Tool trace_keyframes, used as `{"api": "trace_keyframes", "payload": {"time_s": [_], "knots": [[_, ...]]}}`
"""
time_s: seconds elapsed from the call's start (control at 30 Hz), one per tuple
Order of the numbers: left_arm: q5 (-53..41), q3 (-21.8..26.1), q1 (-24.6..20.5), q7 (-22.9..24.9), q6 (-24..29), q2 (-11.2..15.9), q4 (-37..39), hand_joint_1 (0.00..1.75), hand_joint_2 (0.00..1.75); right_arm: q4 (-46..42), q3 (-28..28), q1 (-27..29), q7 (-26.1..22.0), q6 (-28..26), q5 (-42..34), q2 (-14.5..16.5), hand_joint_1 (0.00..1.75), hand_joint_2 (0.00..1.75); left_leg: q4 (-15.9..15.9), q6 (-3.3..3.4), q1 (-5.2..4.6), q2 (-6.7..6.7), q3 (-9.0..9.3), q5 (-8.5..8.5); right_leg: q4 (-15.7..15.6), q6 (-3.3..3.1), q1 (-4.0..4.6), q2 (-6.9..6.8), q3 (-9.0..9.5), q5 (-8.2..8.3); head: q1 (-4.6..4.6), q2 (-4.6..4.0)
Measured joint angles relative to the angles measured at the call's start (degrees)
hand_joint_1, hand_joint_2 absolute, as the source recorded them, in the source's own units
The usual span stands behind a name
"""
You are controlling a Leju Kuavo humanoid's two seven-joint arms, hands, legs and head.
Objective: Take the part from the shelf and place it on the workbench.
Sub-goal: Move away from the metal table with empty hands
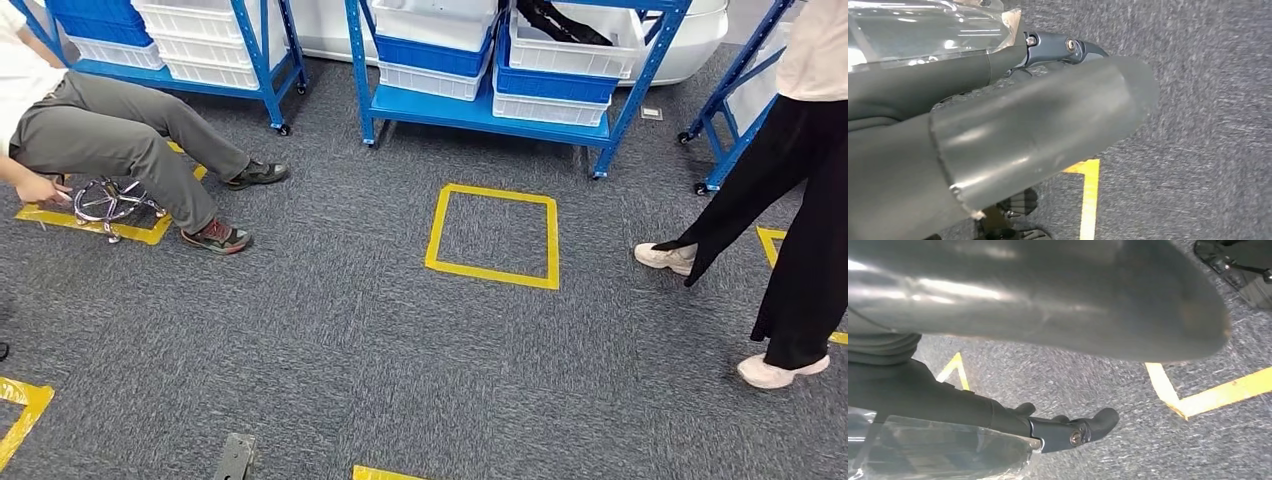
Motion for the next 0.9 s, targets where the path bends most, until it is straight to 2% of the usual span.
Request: {"api": "trace_keyframes", "payload": {"time_s": [0.07,0.13,0.17,0.2,0.23,0.27,0.3,0.33,0.37,0.43,0.47,0.5,0.57,0.63,0.67,0.7,0.8,0.83,0.87,0.9], "knots": [[-0.05,0.04,-0.03,0.0,-0.01,-0.02,0.0,0.0,0.0,0.0,-0.03,0.0,0.08,0.08,0.07,-0.02,0.0,0.0,0.05,-0.49,-0.17,-0.06,0.25,-0.77,-1.2,-1.15,0.29,0.05,0.85,0.05,-0.05,0.0],[-0.07,0.08,-0.1,-0.01,-0.02,0.05,-0.04,0.0,0.0,-0.01,-0.08,0.01,0.16,0.08,0.21,0.02,0.0,0.0,0.57,-1.09,0.05,0.0,0.32,-1.4,-1.57,-1.91,-0.15,0.12,1.44,-0.23,-0.07,0.0],[-0.08,0.1,-0.17,-0.02,-0.03,0.08,-0.07,0.0,0.0,-0.01,-0.14,0.01,0.21,0.07,0.3,0.0,0.0,0.0,1.99,-1.49,0.2,0.09,-0.2,-2.08,-1.78,-2.31,-0.41,0.13,1.92,-0.42,-0.17,0.0],[-0.09,0.12,-0.23,-0.03,-0.05,0.11,-0.08,0.0,0.0,-0.01,-0.21,0.0,0.26,0.06,0.37,-0.01,0.0,0.0,4.56,-1.95,0.42,0.2,-1.43,-3.12,-1.97,-2.71,-0.66,0.14,2.5,-0.7,-0.29,0.0],[-0.11,0.14,-0.24,-0.03,-0.07,0.1,-0.08,0.0,0.0,0.0,-0.28,-0.02,0.3,0.05,0.46,-0.07,0.0,0.0,8.12,-2.43,0.73,0.3,-3.45,-4.3,-2.02,-3.0,-0.65,0.14,3.04,-1.12,-0.39,0.0],[-0.13,0.15,-0.23,-0.02,-0.09,0.09,-0.07,0.0,0.0,0.0,-0.34,-0.01,0.29,0.05,0.55,-0.05,0.0,0.0,12.15,-2.88,1.11,0.37,-6.1,-5.47,-2.02,-3.17,-0.67,0.12,3.58,-1.62,-0.48,0.0],[-0.14,0.17,-0.18,-0.01,-0.09,0.09,-0.07,0.0,0.0,0.0,-0.37,0.06,0.29,0.05,0.63,-0.04,0.0,0.0,15.34,-3.26,1.5,0.41,-8.61,-5.88,-2.02,-3.15,-0.71,0.15,4.2,-2.17,-0.46,0.0],[-0.14,0.2,-0.13,0.01,-0.09,0.09,-0.07,0.0,0.0,0.0,-0.39,0.16,0.29,0.04,0.69,-0.05,0.0,0.0,16.84,-3.55,1.83,0.46,-10.42,-5.21,-2.02,-3.0,-0.78,0.2,4.92,-2.78,-0.46,0.0],[-0.16,0.22,-0.11,0.01,-0.09,0.09,-0.07,0.0,0.0,0.0,-0.4,0.27,0.29,0.03,0.72,-0.08,0.0,0.0,16.23,-3.77,2.11,0.54,-11.18,-3.38,-2.02,-2.8,-0.89,0.26,5.77,-3.42,-0.49,0.0],[-0.24,0.27,-0.1,0.04,-0.09,0.11,-0.07,0.0,0.0,0.0,-0.43,0.35,0.27,0.01,0.73,-0.11,0.0,0.0,9.59,-3.91,2.4,0.75,-9.66,2.37,-2.07,-2.3,-1.17,0.36,7.51,-4.78,-0.49,0.0],[-0.31,0.29,-0.13,0.08,-0.09,0.12,-0.05,0.0,0.0,-0.01,-0.43,0.32,0.25,-0.02,0.73,-0.12,0.0,0.0,6.21,-3.86,2.28,0.87,-8.32,4.16,-2.17,-1.92,-1.15,0.37,8.17,-5.45,-0.51,0.0],[-0.4,0.31,-0.19,0.13,-0.1,0.12,-0.04,0.0,0.0,-0.01,-0.44,0.24,0.22,-0.05,0.73,-0.13,0.0,0.0,3.76,-3.54,2.05,0.93,-7.23,4.9,-2.41,-1.48,-1.1,0.38,8.64,-6.02,-0.54,0.0],[-0.57,0.32,-0.29,0.22,-0.07,0.1,-0.02,0.0,0.0,-0.02,-0.47,0.13,0.13,-0.16,0.75,-0.14,0.0,0.0,1.88,-2.43,1.45,0.93,-6.21,3.86,-2.86,-0.4,-0.88,0.31,9.83,-6.28,-0.65,0.0],[-0.65,0.34,-0.27,0.26,-0.01,0.06,-0.04,0.0,0.0,-0.02,-0.55,0.13,0.04,-0.27,0.83,-0.16,0.0,0.0,0.77,-1.01,1.32,0.71,-4.79,3.4,-2.63,0.46,-0.78,0.18,10.87,-6.0,-0.66,0.0],[-0.68,0.36,-0.25,0.27,0.04,0.05,-0.04,0.0,0.0,-0.02,-0.62,0.11,0.03,-0.33,0.87,-0.18,0.0,0.0,0.32,-0.44,1.34,0.65,-3.9,3.26,-1.38,0.72,-0.74,0.13,10.41,-6.01,-0.54,-0.02],[-0.69,0.39,-0.26,0.27,0.08,0.04,-0.05,0.0,0.0,-0.02,-0.69,0.06,0.02,-0.39,0.92,-0.19,0.0,0.0,-0.01,0.01,1.38,0.58,-2.91,3.12,0.97,0.63,-0.75,0.07,9.11,-6.34,-0.37,-0.03],[-0.71,0.45,-0.26,0.31,0.14,0.0,-0.04,0.0,0.0,-0.02,-0.81,0.14,0.01,-0.52,1.06,-0.22,0.0,0.0,-0.31,0.56,1.33,0.48,-1.24,1.79,11.13,0.14,-0.86,0.05,1.55,-9.15,0.0,-0.02],[-0.71,0.45,-0.2,0.33,0.14,-0.06,-0.03,0.0,0.0,-0.01,-0.82,0.3,0.02,-0.54,1.09,-0.27,0.0,0.0,-0.31,0.56,1.31,0.37,-0.63,1.24,12.74,0.23,-0.84,0.05,-0.44,-10.09,0.03,-0.02],[-0.71,0.45,-0.12,0.34,0.13,-0.12,-0.03,0.0,0.0,0.01,-0.83,0.47,0.02,-0.54,1.12,-0.32,0.0,0.0,-0.32,0.53,1.29,0.25,-0.08,0.78,12.97,0.45,-0.81,0.05,-1.61,-10.55,0.08,-0.02],[-0.71,0.45,-0.05,0.36,0.11,-0.19,-0.02,0.0,0.0,0.02,-0.84,0.64,0.03,-0.54,1.16,-0.38,0.0,0.0,-0.32,0.46,1.28,0.13,0.45,0.34,11.82,0.82,-0.8,0.05,-2.05,-10.17,0.1,-0.02]]}}
